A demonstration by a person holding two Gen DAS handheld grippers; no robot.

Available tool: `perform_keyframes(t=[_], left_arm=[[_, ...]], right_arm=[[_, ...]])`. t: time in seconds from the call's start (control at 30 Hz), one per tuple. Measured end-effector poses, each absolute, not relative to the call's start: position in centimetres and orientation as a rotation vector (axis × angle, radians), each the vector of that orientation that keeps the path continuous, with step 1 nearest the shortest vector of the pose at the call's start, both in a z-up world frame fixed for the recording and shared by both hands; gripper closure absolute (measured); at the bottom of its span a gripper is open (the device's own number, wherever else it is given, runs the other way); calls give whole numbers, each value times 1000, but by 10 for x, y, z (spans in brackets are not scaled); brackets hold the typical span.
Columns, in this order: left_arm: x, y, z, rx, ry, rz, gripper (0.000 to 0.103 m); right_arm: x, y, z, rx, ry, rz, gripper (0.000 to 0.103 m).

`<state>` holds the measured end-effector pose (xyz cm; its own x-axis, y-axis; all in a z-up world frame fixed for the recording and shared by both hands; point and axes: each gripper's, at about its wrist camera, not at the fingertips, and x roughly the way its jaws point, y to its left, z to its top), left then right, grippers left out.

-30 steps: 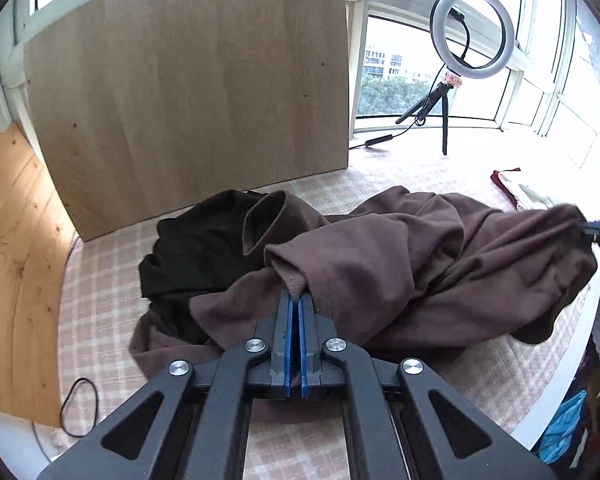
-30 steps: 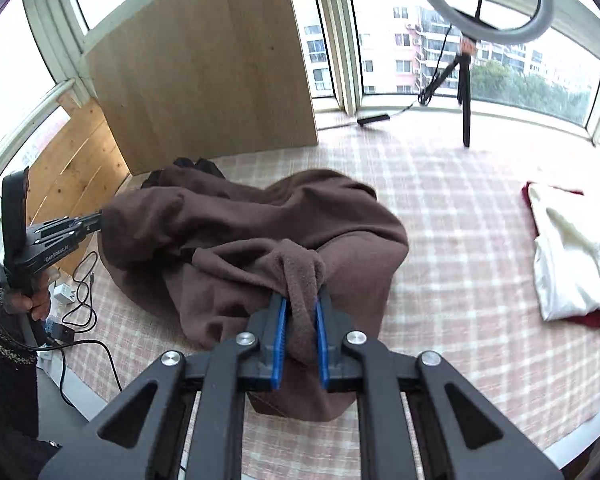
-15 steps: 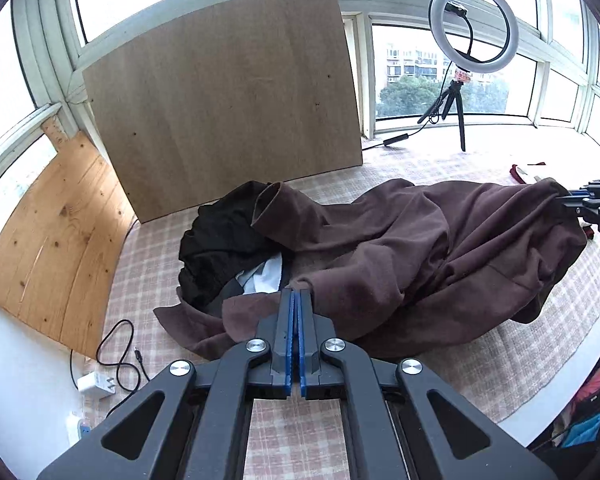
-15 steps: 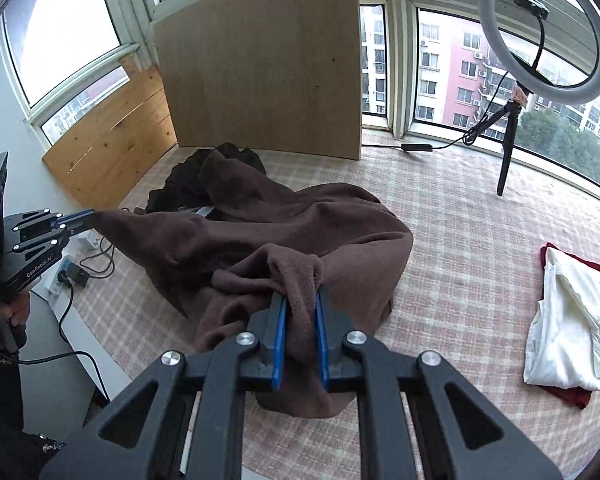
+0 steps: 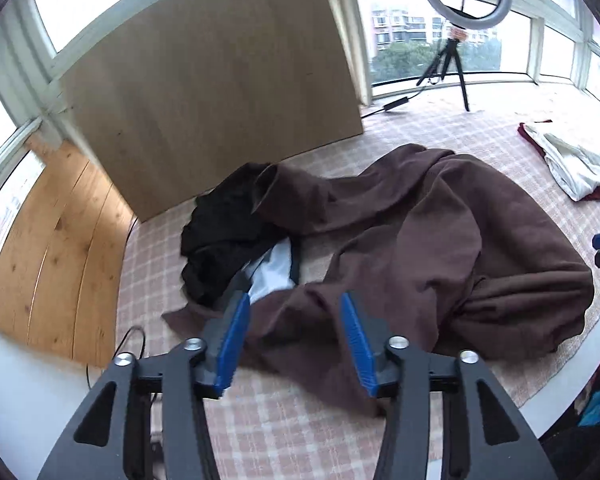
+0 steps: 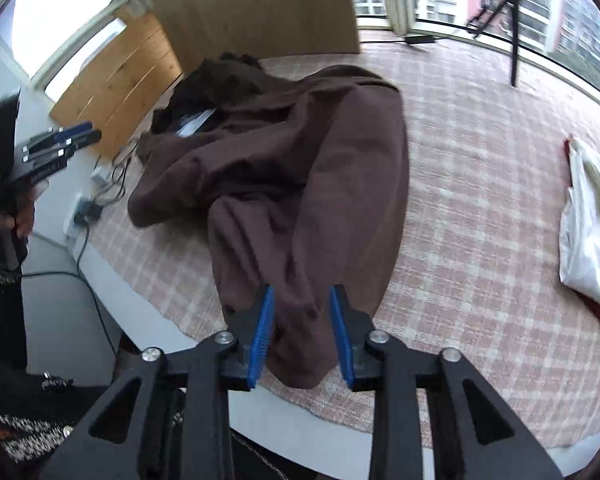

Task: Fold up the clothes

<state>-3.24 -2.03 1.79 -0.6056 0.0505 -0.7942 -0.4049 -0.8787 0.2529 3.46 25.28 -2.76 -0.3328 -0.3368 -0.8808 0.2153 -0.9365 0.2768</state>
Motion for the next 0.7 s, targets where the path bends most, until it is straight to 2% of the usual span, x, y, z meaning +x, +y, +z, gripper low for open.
perform_keyframes(t=[0.03, 0.1, 0.17, 0.33, 0.43, 0.47, 0.5, 0.53, 0.57, 0.7], left_arm=[[-45, 1, 13, -1204, 640, 2490, 40], [-72, 46, 1, -1156, 694, 2409, 40], [-102, 91, -19, -1152, 742, 2337, 36], [-171, 179, -86, -1188, 944, 2215, 36], [-200, 194, -121, -1265, 973, 2158, 37], [-206, 193, -129, -1285, 949, 2135, 50], [-208, 192, -132, -1291, 910, 2114, 77], [-208, 188, -131, -1303, 874, 2100, 92], [-208, 184, -131, -1322, 844, 2089, 97], [-198, 145, -85, -1277, 655, 2132, 97]], right_arm=[[34, 264, -31, 1573, -211, -2358, 56], [34, 287, -36, 1577, -324, -2441, 51], [33, 309, -43, 1580, -435, -2519, 51], [26, 329, -80, 1653, -605, -2466, 51], [26, 319, -88, 1660, -602, -2457, 51], [26, 313, -90, 1658, -590, -2447, 51], [25, 307, -91, 1657, -577, -2438, 50], [24, 301, -93, 1657, -566, -2427, 47], [22, 296, -96, 1662, -559, -2403, 46], [7, 271, -103, 1670, -455, -2366, 47]])
